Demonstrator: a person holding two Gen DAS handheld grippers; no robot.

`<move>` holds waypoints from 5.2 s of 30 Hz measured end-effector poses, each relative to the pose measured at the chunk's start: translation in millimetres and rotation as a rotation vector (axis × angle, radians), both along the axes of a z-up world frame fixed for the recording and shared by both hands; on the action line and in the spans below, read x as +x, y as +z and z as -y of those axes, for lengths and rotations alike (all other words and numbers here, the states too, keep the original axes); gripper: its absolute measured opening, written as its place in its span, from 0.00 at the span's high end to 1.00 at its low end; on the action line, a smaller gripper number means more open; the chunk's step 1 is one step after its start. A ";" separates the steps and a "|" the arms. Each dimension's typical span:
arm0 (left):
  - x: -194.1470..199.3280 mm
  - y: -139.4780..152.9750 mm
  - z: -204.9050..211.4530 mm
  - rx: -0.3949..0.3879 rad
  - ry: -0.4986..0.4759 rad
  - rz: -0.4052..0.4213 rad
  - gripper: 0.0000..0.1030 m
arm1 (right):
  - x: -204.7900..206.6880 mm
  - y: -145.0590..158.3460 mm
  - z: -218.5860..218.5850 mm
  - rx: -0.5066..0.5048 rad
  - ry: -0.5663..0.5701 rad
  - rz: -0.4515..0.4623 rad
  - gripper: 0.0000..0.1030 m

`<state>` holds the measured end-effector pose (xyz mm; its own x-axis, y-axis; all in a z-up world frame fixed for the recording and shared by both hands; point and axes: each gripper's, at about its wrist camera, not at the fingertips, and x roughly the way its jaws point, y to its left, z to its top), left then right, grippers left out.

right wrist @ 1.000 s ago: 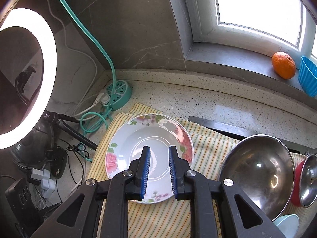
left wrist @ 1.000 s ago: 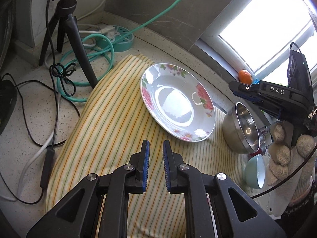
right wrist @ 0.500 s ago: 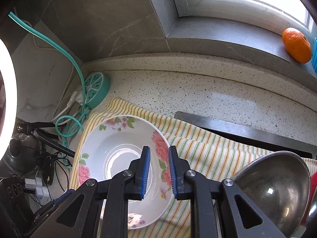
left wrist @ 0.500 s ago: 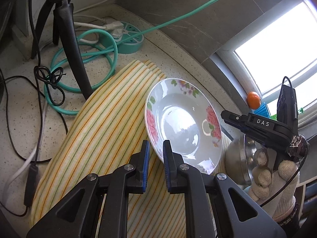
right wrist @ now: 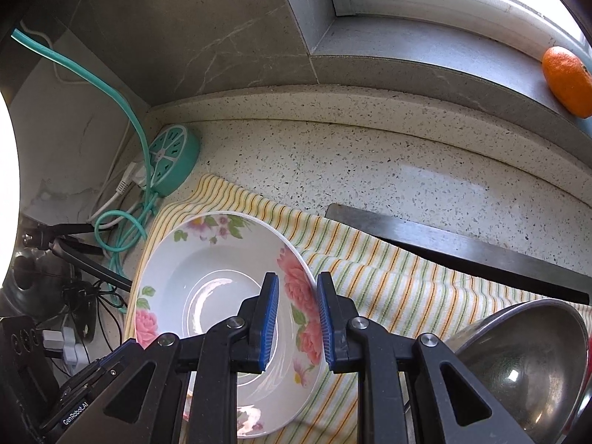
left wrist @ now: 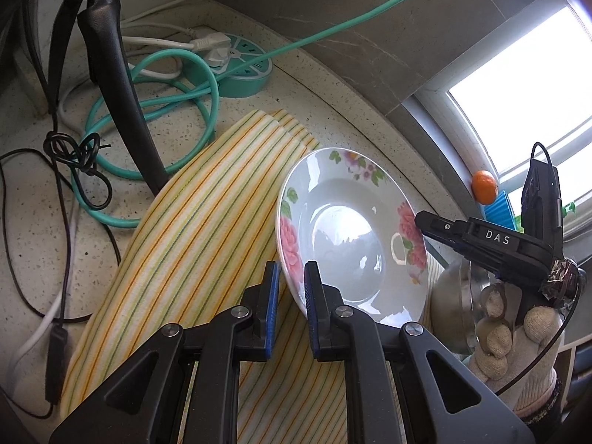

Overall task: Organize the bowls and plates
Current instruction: 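Grip the pink-flower deep plate rim with the right gripper and lift it, then carry the pink-flower plate over the plate stack and lower it on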

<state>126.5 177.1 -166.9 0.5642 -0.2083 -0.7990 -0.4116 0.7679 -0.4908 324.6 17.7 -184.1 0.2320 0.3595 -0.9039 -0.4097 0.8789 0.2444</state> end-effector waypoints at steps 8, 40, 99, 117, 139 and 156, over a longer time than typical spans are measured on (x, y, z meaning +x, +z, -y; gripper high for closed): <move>5.0 -3.2 7.3 0.013 -0.023 -0.010 0.89 | 0.8 -2.5 -0.6 -0.017 0.008 0.001 0.81; 0.9 -1.6 0.9 0.007 -0.034 -0.010 0.89 | 18.5 10.4 -4.8 -0.021 0.085 -0.014 0.87; -50.9 -2.5 -45.9 -0.002 0.061 -0.043 0.88 | -50.7 -18.0 -18.7 0.045 0.165 -0.222 0.87; -92.6 -1.4 -50.7 0.002 0.048 -0.057 0.88 | -105.7 -20.0 -18.3 0.057 0.136 -0.228 0.87; -119.5 37.4 -20.6 0.007 -0.028 0.014 0.88 | -149.0 17.8 31.7 0.125 0.061 -0.182 0.87; -116.3 52.2 34.4 -0.011 -0.155 0.041 0.88 | -177.4 34.7 101.2 0.153 -0.054 -0.159 0.87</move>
